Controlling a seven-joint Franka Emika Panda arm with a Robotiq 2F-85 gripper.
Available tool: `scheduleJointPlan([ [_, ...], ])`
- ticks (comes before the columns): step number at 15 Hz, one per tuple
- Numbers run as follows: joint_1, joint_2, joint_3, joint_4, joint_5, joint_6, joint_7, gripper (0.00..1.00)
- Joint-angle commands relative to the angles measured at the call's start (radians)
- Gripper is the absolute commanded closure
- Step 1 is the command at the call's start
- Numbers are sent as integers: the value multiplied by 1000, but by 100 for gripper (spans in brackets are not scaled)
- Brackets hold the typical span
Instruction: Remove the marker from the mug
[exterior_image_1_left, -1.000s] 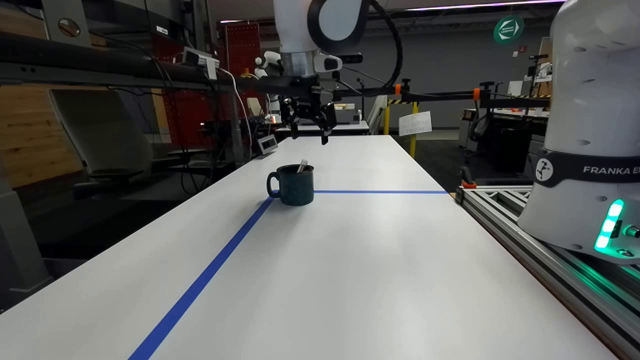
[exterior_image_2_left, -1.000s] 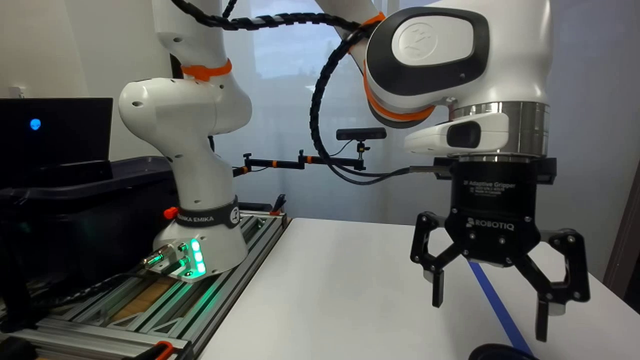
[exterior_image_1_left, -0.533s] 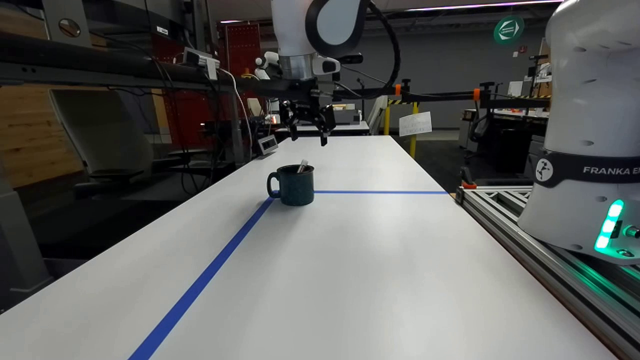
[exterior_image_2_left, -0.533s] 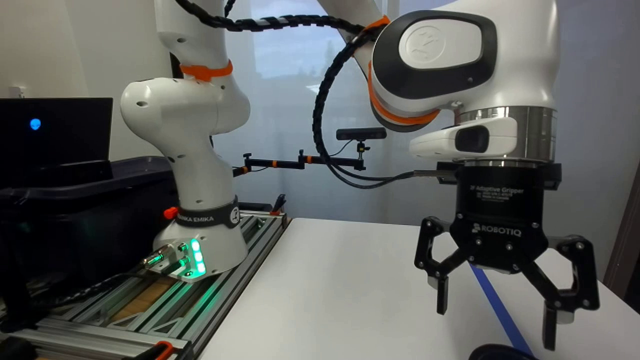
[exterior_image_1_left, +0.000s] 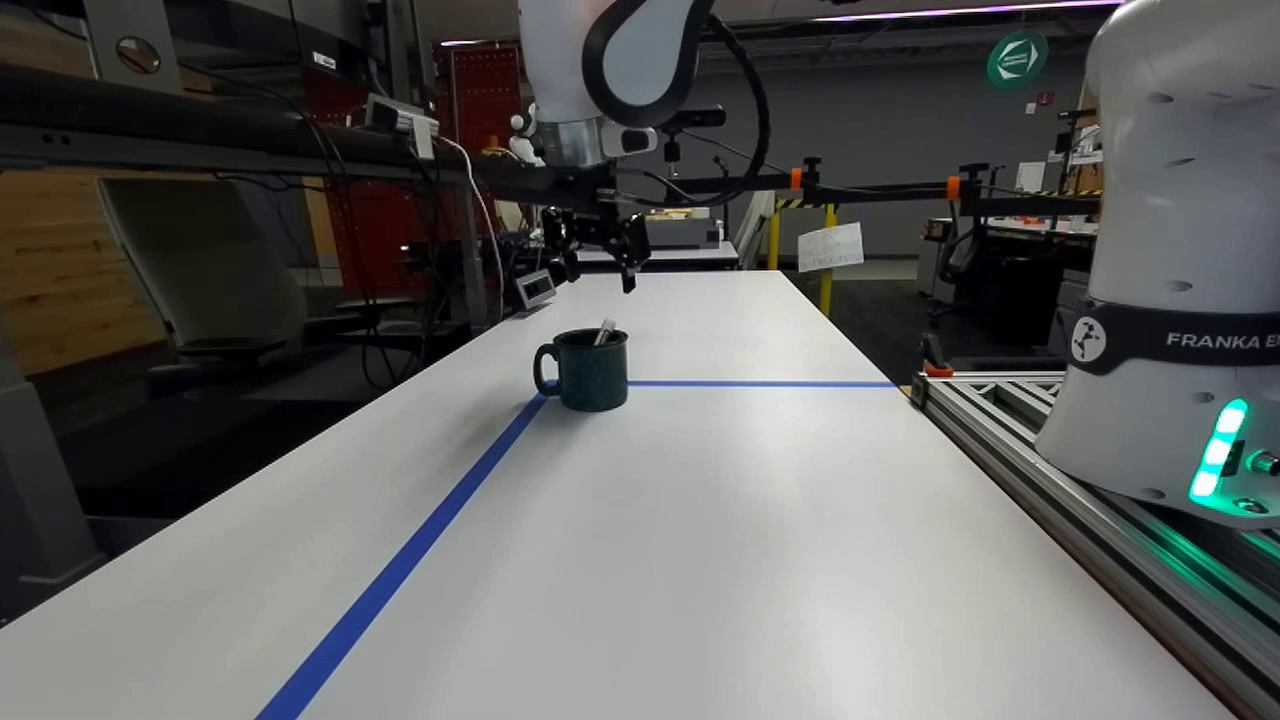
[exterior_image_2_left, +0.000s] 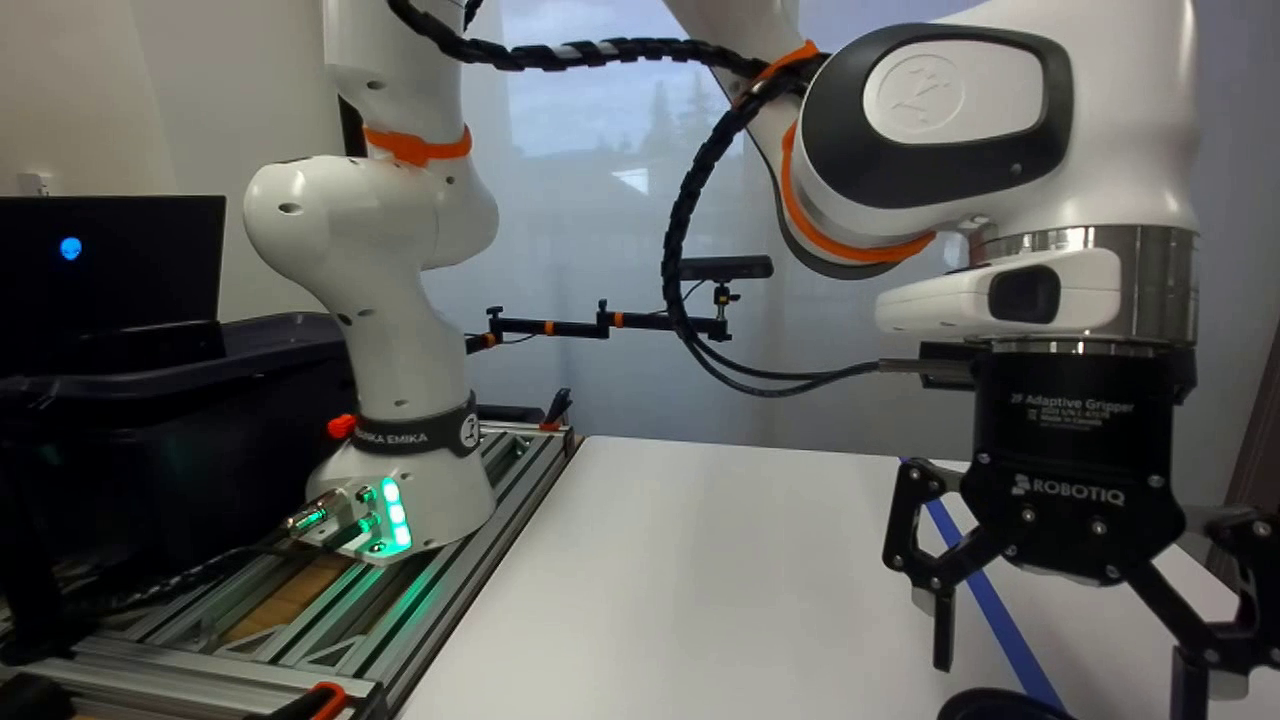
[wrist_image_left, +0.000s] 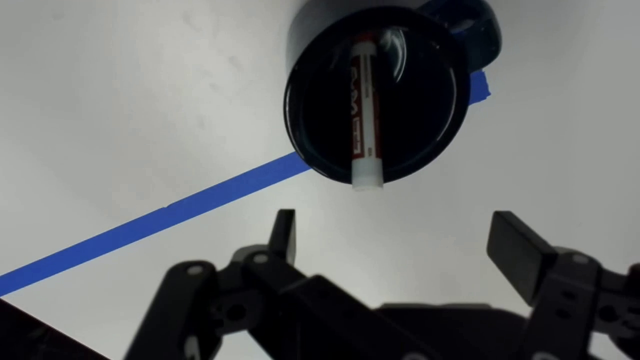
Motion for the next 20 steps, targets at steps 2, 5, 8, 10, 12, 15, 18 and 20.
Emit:
scheduleJointPlan([
  [2, 51, 62, -26, 62, 22, -39, 4, 40],
  [5, 68, 98, -36, 84, 24, -36, 7, 52],
  [8, 79, 139, -49, 105, 33, -29, 10, 51],
  [10, 85, 163, -57, 119, 43, -32, 8, 50],
  [12, 90, 186, -63, 132, 58, -32, 4, 51],
  [15, 99, 210, -70, 145, 78, -39, 0, 56],
  [18, 110, 229, -75, 156, 95, -46, -4, 58],
  [20, 115, 239, -77, 160, 106, -53, -9, 64],
])
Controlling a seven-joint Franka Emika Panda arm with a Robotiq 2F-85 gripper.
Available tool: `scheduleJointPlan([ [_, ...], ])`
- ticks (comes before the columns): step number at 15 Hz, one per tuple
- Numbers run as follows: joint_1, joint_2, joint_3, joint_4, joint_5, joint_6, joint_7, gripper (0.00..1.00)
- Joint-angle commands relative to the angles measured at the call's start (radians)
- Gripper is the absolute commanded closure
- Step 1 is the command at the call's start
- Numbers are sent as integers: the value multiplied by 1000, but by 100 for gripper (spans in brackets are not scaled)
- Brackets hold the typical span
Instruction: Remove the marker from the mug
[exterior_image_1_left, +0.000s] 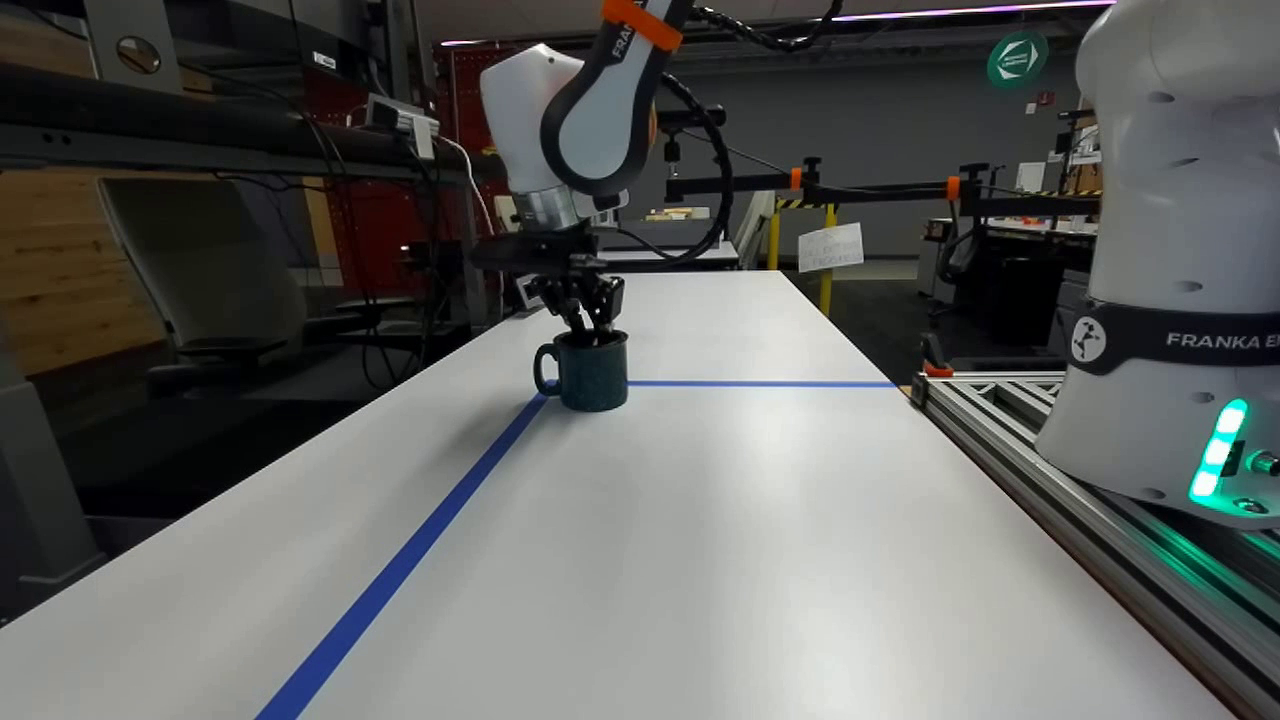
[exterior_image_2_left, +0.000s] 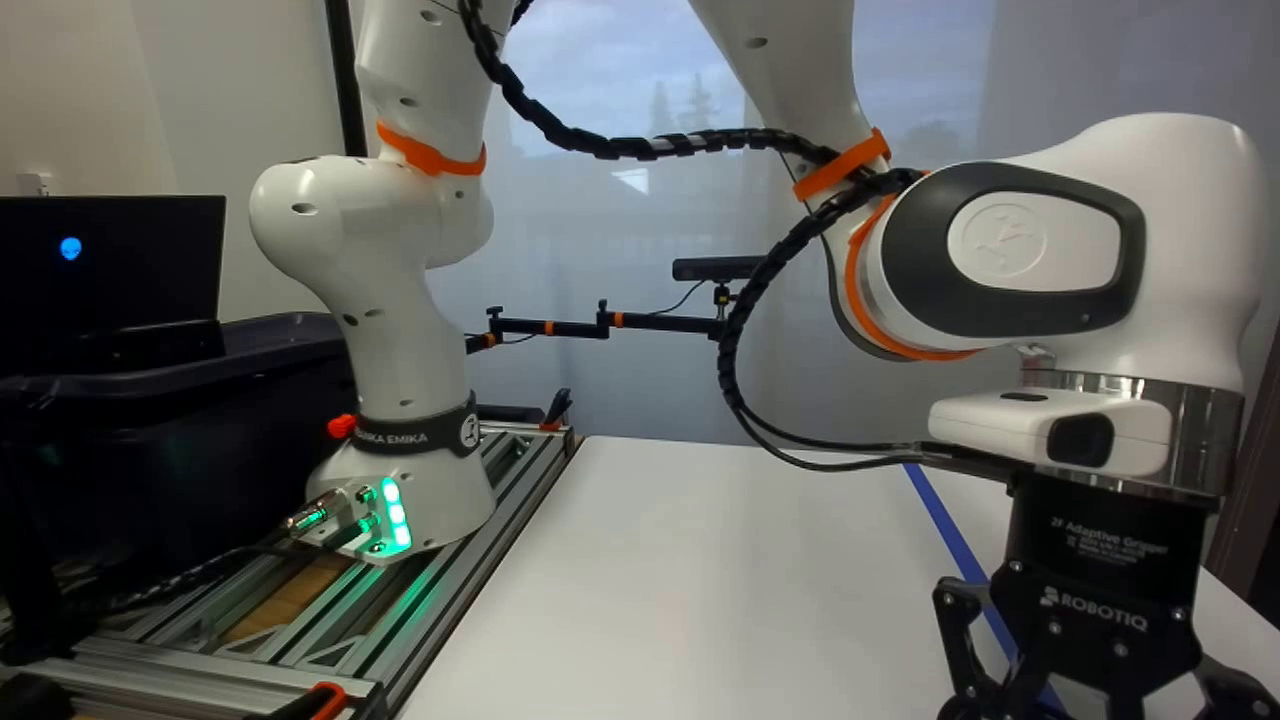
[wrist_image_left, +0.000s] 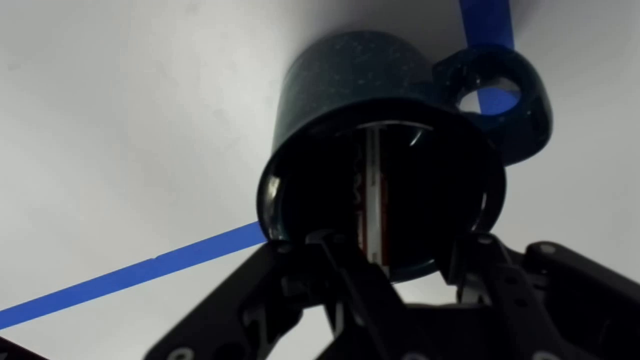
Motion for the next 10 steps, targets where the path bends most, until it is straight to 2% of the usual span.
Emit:
scheduleJointPlan([
  [1, 29, 26, -22, 28, 30, -38, -9, 77],
  [4, 36, 42, -32, 25, 12, -8, -11, 98],
  [10, 75, -50, -57, -16, -27, -16, -10, 95],
])
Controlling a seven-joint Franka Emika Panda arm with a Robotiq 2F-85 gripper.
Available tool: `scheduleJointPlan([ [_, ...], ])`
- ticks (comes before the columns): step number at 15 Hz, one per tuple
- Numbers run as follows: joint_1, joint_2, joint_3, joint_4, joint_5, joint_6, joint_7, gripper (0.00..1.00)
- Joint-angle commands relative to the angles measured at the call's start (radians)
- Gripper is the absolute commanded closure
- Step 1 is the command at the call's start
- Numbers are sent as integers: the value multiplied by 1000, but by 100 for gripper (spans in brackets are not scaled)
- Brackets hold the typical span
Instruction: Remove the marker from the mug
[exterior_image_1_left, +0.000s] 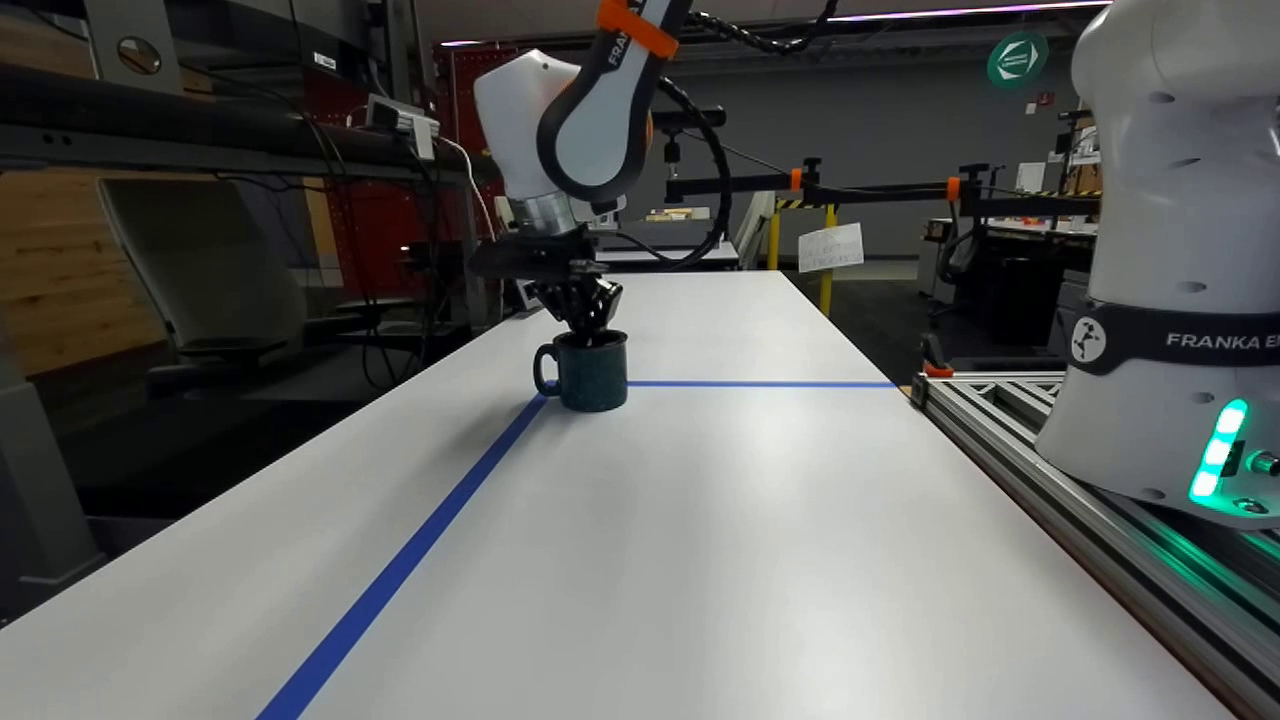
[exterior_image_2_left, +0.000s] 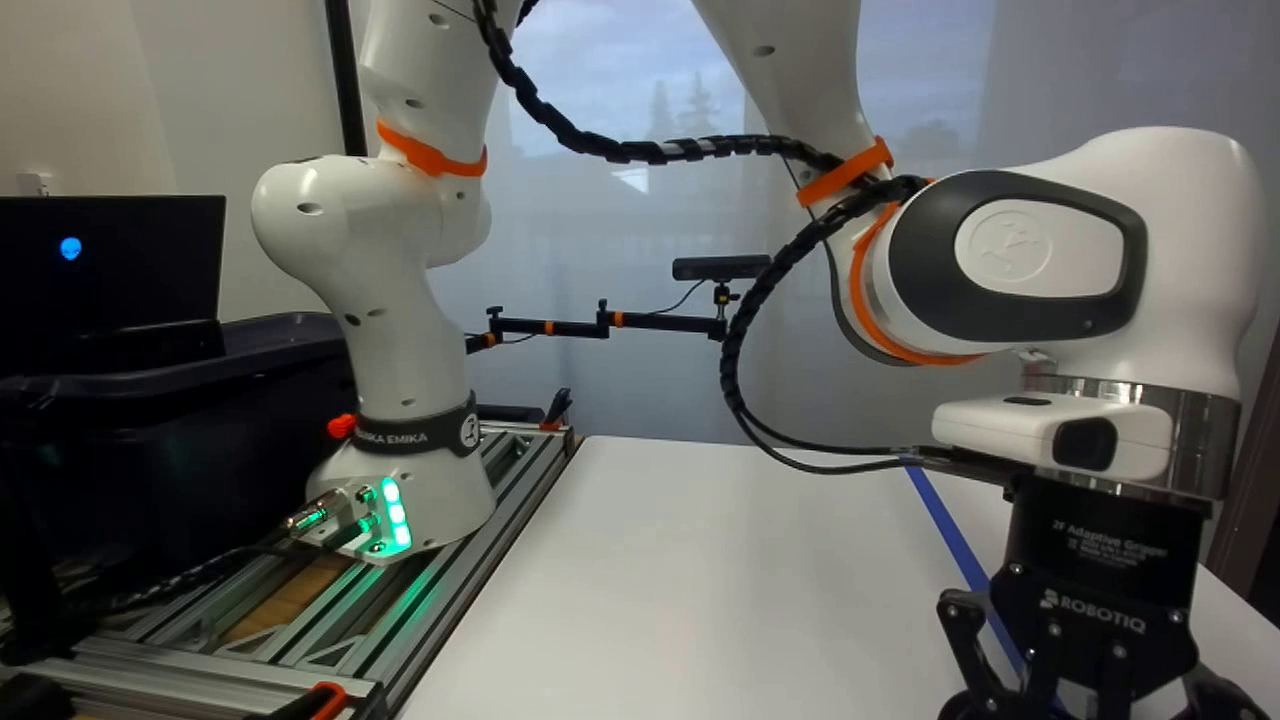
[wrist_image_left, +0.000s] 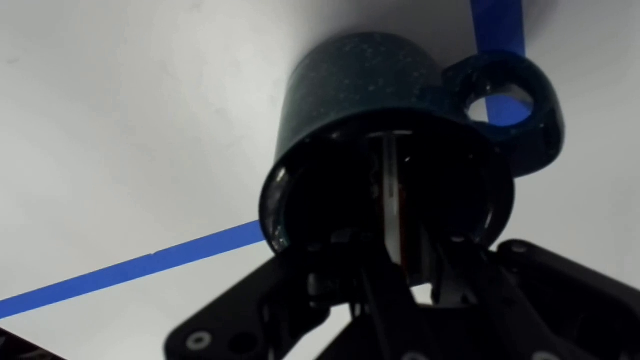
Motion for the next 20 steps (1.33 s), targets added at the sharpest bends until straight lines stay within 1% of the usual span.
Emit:
scheduleJointPlan([
  [1, 45, -87, -34, -33, -34, -5, 4, 95],
  [5, 66, -208, -55, -72, -112, -7, 24, 95],
  [8, 56, -307, -28, -120, -159, 9, 15, 95],
  [9, 49, -344, -12, -140, -162, 11, 0, 95],
  [10, 41, -372, 11, -165, -158, 39, -14, 95],
  [11, 34, -393, 33, -182, -139, 48, -37, 95],
  [13, 22, -404, 81, -219, -56, 120, -91, 95],
  [15, 17, -394, 122, -256, 60, 186, -165, 95],
  [17, 23, -366, 150, -281, 144, 216, -185, 95],
  [20, 34, -319, 162, -306, 166, 249, -140, 95],
])
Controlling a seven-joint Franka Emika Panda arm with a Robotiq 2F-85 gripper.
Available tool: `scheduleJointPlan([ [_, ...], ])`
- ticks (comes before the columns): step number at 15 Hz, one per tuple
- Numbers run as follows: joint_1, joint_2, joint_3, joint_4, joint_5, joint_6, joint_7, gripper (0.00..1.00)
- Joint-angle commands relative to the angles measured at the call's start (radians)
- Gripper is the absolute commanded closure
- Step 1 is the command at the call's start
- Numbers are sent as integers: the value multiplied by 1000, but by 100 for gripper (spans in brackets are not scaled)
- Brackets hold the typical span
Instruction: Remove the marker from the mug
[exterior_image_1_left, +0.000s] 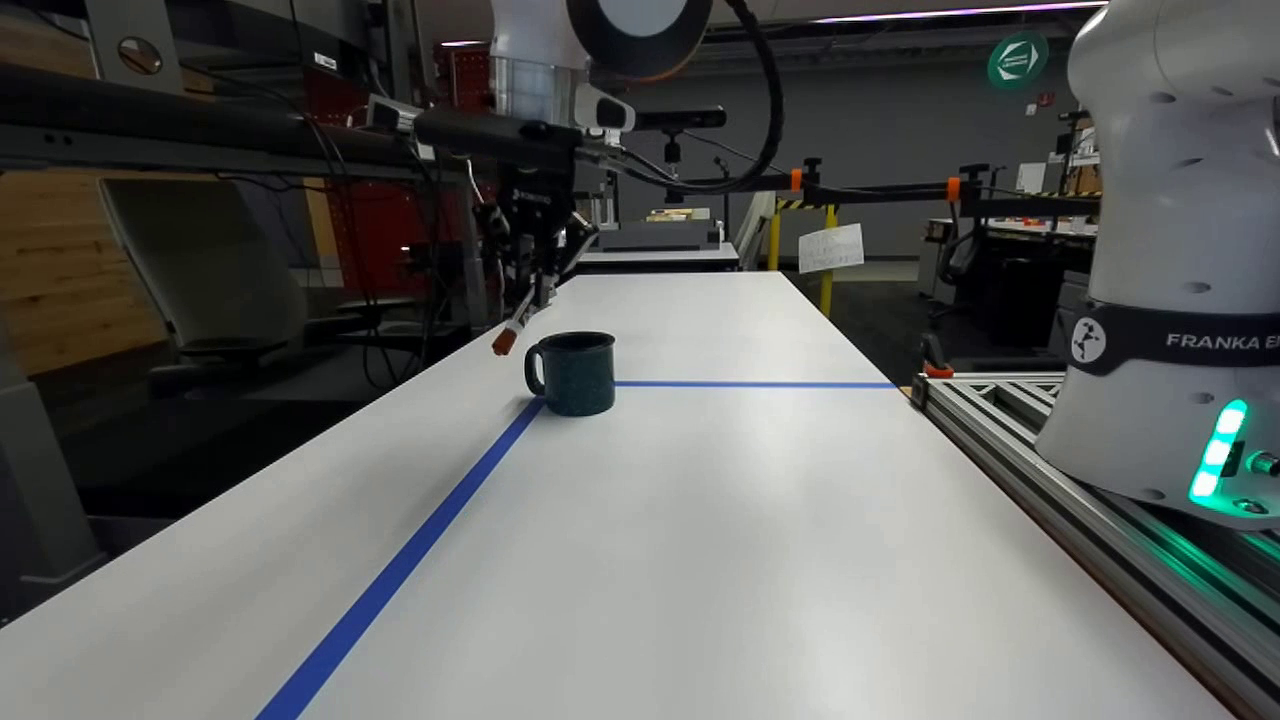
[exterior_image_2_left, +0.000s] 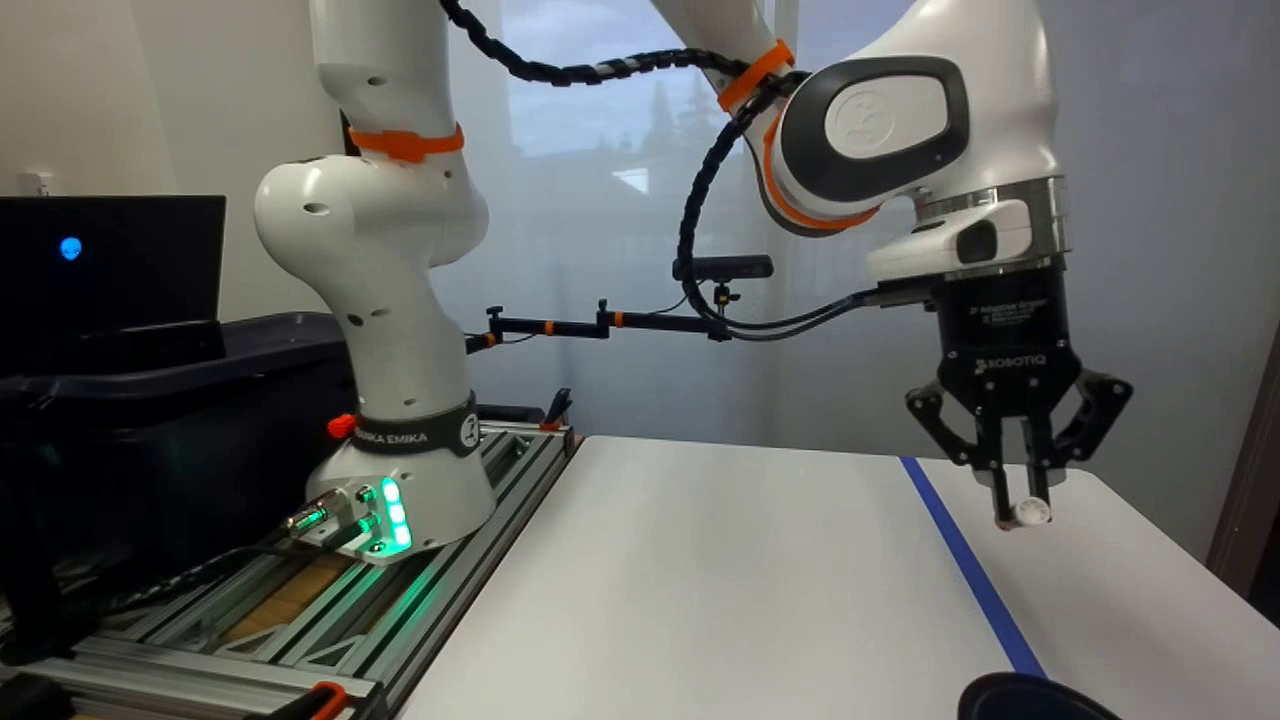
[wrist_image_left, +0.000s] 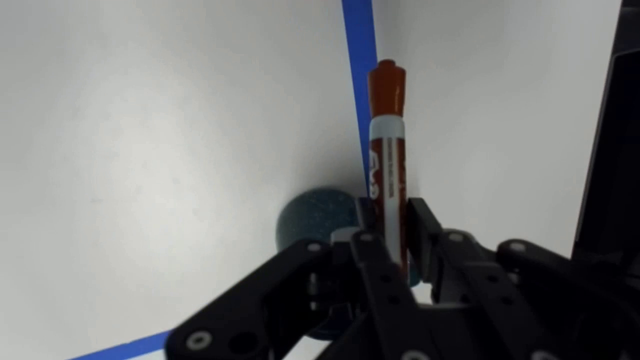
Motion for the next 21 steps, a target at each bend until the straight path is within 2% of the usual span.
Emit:
scheduleJointPlan([
  [1, 2, 38, 9, -39, 31, 48, 38, 95],
  [5, 4, 91, -2, -72, 55, 78, 47, 95],
  [8, 12, 128, -39, -103, 12, 130, 36, 95],
  [13, 57, 192, -162, -141, -74, 232, 35, 95],
  [20, 146, 238, -310, -156, -104, 294, -22, 95],
  [21, 159, 238, -326, -158, -108, 296, -34, 55],
])
